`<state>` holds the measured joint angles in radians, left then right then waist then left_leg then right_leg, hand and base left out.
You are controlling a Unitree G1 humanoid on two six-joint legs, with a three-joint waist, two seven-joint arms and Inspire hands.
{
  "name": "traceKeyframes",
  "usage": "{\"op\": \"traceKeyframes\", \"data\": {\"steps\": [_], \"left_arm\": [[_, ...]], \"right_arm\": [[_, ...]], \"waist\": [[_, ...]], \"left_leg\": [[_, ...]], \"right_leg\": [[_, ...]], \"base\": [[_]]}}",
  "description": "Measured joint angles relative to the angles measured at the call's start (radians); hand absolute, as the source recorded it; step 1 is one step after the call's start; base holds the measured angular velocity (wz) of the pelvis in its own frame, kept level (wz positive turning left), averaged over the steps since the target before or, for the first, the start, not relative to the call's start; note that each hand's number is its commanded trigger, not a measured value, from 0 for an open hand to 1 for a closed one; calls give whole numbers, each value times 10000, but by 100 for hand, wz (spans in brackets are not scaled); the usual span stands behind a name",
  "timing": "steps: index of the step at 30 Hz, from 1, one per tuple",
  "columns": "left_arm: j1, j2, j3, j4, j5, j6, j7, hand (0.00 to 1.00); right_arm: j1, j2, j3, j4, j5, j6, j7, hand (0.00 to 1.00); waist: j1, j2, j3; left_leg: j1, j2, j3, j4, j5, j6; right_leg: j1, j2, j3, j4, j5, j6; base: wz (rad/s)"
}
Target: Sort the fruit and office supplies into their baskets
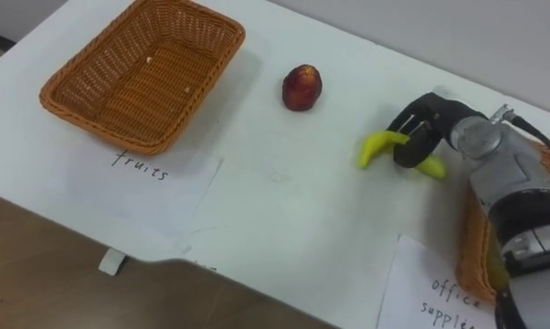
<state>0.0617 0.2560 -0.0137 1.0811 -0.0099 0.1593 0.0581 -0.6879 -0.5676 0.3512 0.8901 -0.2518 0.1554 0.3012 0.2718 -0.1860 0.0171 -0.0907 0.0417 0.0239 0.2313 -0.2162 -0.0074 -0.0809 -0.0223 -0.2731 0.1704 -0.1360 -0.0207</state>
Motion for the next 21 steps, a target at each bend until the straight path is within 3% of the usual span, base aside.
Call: {"op": "traceKeyframes", "data": {"steps": [3,10,16,21], "left_arm": [[-12,17,14,-3,-1,-72,37,0],[73,7,116,-19,5,-480,123,0],[327,-37,186,-206,22,-575,241,0],[706,-14,555,-398,16,-574,226,0]], "right_arm": [[8,9,-2,-23,72,-6,24,100],[512,64,-44,-1693,-544,117,308,100],[836,64,-252,-3188,-786,143,398,100],[842,29,-661,-4345,-1120,114,249,100]], "waist": [[-25,-116,53],[-329,-165,46],[-569,-67,16],[-857,207,-106]], "left_leg": [[41,13,62,-54,12,-17],[56,20,168,-75,14,-15],[265,27,172,-95,14,-16],[686,29,218,-303,15,-15]], "right_leg": [[-24,35,149,4,12,-6],[-81,41,261,2,71,1],[78,43,299,-17,71,1],[402,47,293,-40,69,5]], "base": [[-8],[-5],[-5],[-1]]}}
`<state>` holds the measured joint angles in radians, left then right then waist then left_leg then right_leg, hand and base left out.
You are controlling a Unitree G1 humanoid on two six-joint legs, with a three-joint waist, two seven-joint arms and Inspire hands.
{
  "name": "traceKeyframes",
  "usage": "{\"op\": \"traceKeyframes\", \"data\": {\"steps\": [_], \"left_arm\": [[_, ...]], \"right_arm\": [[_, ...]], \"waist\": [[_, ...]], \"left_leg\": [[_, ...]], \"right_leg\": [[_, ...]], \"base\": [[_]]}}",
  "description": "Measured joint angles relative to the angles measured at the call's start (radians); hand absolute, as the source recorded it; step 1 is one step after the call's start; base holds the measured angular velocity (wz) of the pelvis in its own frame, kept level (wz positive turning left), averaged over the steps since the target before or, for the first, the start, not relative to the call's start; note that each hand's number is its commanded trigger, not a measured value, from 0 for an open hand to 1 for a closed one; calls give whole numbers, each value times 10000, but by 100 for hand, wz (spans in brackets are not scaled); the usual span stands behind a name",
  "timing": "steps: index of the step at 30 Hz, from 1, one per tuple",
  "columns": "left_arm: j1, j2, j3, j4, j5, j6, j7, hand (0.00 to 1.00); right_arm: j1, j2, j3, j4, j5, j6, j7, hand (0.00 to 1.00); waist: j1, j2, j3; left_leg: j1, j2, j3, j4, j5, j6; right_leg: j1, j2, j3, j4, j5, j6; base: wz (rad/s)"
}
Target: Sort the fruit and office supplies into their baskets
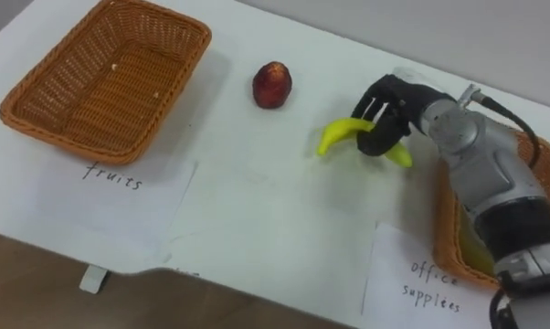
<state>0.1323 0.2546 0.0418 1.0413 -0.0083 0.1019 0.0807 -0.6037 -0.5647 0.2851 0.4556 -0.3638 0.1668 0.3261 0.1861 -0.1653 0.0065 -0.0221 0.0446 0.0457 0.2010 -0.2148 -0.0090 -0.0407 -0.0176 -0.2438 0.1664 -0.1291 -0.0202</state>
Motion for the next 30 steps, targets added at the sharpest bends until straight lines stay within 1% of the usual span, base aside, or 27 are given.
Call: {"op": "traceKeyframes", "data": {"steps": [1,3,5,8,10,14,19,21,24,26,27,29,30], "left_arm": [[91,-27,115,-59,-11,6,-15,0],[238,-62,149,-213,-4,11,-24,0],[370,-80,204,-218,13,13,-6,0],[363,-156,241,-219,7,13,185,0],[389,-220,243,-194,12,14,305,0],[437,-317,242,-229,13,16,444,0],[572,-331,237,-435,19,16,472,0],[577,-331,227,-433,16,16,477,0],[573,-341,220,-483,33,20,561,0],[571,-349,232,-561,38,48,544,0],[569,-352,232,-618,41,79,535,0],[554,-378,288,-856,49,161,416,0],[555,-397,332,-889,50,177,406,0]], "right_arm": [[0,-12,-68,-234,0,21,-78,100],[0,-10,-189,-694,2,81,-91,100],[2,-11,-458,-1230,26,91,-167,100],[2,-7,-687,-1871,99,103,-320,100],[7,5,-692,-2295,56,107,-328,100],[7,4,-738,-3162,50,106,-331,100],[7,19,-737,-3622,22,94,-411,100],[6,66,-737,-3746,58,95,-424,100],[2,270,-736,-3820,81,95,-590,100],[1,570,-732,-3768,34,144,-742,100],[1,640,-732,-3744,35,195,-747,100],[0,892,-732,-3519,10,362,-751,100],[1,945,-728,-3483,11,422,-751,100]], "waist": [[-42,52,-34],[-183,108,-64],[-241,111,-65],[-240,116,-66],[-238,143,-57],[-259,140,-73],[-257,134,-76],[-183,130,-77],[-100,128,-76],[28,167,-48],[65,174,-42],[206,241,10],[237,271,32]], "left_leg": [[103,1,33,-28,0,0],[190,-6,-19,-34,0,0],[317,-7,-23,-58,0,1],[462,-6,-17,-145,3,7],[529,-13,-49,-252,10,14],[612,-21,-112,-320,37,19],[714,-31,-194,-327,46,21],[800,-33,-195,-327,52,25],[856,-35,-176,-333,53,26],[876,-39,-152,-337,53,27],[878,-39,-146,-337,53,27],[849,-46,-197,-337,53,27],[841,-47,-219,-337,53,27]], "right_leg": [[64,0,22,6,0,1],[171,-8,-12,6,-2,3],[263,7,85,14,-2,4],[332,30,197,42,-2,3],[413,42,191,45,-1,3],[482,52,180,48,0,1],[591,47,144,29,-1,2],[605,42,106,34,-2,3],[626,20,-57,32,-3,6],[639,12,-70,25,-3,6],[638,11,-72,24,-3,6],[645,6,-123,25,-4,8],[652,6,-144,25,-5,9]], "base": [[-5],[0],[-4],[-9],[-3],[2],[6],[-3],[-6],[-5],[0],[3],[6]]}}
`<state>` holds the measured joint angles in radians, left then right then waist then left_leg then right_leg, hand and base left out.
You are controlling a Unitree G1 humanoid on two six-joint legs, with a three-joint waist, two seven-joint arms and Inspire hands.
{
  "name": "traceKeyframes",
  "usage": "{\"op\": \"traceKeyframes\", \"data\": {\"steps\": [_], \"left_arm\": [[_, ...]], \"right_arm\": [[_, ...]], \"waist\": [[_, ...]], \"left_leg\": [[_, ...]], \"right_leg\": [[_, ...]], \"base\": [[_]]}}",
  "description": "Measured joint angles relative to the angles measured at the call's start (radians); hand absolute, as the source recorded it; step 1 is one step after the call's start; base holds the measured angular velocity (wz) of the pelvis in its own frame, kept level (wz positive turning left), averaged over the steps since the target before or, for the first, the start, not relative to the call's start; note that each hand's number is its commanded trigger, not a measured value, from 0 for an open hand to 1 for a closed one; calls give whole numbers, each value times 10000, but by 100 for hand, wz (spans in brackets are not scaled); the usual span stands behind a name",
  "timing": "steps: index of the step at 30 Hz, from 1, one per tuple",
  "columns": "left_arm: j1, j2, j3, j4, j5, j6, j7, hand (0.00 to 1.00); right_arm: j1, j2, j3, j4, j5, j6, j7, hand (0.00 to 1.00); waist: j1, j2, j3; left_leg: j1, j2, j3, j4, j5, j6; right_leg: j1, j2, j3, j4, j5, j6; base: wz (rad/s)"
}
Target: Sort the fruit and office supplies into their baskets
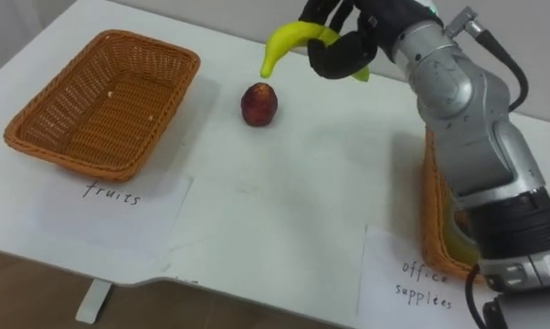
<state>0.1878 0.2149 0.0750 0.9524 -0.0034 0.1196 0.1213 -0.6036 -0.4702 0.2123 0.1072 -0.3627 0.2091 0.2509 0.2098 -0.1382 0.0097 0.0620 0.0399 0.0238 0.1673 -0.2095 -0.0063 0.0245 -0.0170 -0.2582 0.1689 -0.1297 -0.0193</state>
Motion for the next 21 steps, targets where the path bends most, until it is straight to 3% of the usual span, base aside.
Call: {"op": "traceKeyframes", "data": {"steps": [3,9,13,21], "left_arm": [[3,-39,-2,-78,90,111,-30,0],[187,-86,2,-89,240,307,-85,0],[179,-90,11,-27,446,340,-210,0],[227,-168,303,105,635,367,-268,0]], "right_arm": [[-11,32,4,27,-1,113,-18,100],[-22,78,4,27,-3,113,-313,100],[-189,453,9,20,101,112,-556,100],[-637,822,13,21,-7,100,-1002,100]], "waist": [[161,58,41],[451,60,39],[608,59,34],[757,45,22]], "left_leg": [[-82,1,-98,-42,-7,0],[-147,9,-267,17,2,-6],[-138,-1,-300,36,3,-5],[-167,-97,-532,69,21,23]], "right_leg": [[4,-5,-206,3,-4,4],[-2,-5,-484,11,-6,1],[-2,-34,-599,12,-6,2],[126,-144,-807,-2,-44,63]], "base": [[9],[7],[4],[8]]}}
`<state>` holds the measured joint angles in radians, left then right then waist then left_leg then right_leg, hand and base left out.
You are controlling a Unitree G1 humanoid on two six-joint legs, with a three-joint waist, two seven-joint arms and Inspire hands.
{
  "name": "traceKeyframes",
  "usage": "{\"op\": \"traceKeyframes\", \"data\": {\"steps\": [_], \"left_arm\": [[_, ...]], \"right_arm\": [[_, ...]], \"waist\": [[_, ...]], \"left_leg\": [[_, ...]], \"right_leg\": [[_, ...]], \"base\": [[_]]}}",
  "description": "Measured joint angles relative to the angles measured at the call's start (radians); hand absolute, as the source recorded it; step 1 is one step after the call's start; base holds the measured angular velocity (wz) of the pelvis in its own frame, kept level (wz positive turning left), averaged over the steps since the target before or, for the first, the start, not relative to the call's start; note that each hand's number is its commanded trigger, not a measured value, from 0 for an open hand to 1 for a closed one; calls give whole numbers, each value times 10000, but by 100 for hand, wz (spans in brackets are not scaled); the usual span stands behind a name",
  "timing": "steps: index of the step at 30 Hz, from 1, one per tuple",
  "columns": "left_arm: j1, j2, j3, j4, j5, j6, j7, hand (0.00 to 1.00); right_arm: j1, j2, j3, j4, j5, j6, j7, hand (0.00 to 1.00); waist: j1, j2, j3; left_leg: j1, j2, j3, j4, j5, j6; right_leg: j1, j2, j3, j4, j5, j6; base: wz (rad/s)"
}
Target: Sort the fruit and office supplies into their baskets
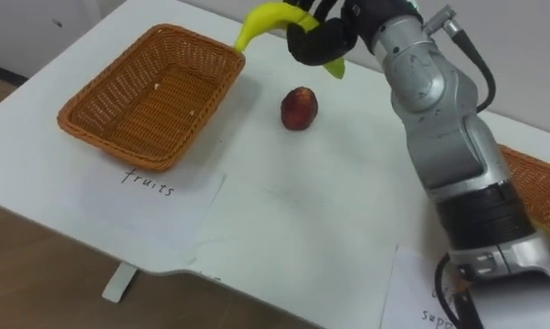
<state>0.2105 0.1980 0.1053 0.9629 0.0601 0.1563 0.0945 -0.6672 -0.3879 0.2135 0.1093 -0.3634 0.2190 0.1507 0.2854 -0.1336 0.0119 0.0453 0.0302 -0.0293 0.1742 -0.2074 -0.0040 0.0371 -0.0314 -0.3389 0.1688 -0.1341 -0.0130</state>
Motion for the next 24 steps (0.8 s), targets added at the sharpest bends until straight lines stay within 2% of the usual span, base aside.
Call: {"op": "traceKeyframes", "data": {"steps": [5,9,14,18,24], "left_arm": [[74,-10,32,-69,359,237,-8,0],[224,11,32,-199,731,442,-19,0],[235,8,43,-134,1105,476,16,0],[325,5,96,-134,1100,477,62,0],[596,1,94,-185,1105,481,69,0]], "right_arm": [[-7,2,145,42,-47,33,-102,100],[-20,49,789,538,-52,248,-218,100],[-20,241,1169,946,-37,233,-218,100],[-20,276,1172,978,88,218,-351,100],[-17,615,1179,1003,-5,214,-928,100]], "waist": [[241,-49,-34],[508,-119,-72],[781,-151,-45],[814,-133,-28],[888,-58,28]], "left_leg": [[-22,-53,-77,-9,19,31],[101,-53,-163,-28,19,31],[103,-83,-328,-30,24,39],[142,-121,-545,-43,24,40],[195,-127,-604,-56,23,40]], "right_leg": [[32,-38,-73,4,-28,38],[158,-43,-178,14,-38,49],[241,-69,-290,15,-40,52],[384,-110,-514,10,-70,101],[469,-116,-651,-8,-97,144]], "base": [[5],[5],[8],[17],[7]]}}
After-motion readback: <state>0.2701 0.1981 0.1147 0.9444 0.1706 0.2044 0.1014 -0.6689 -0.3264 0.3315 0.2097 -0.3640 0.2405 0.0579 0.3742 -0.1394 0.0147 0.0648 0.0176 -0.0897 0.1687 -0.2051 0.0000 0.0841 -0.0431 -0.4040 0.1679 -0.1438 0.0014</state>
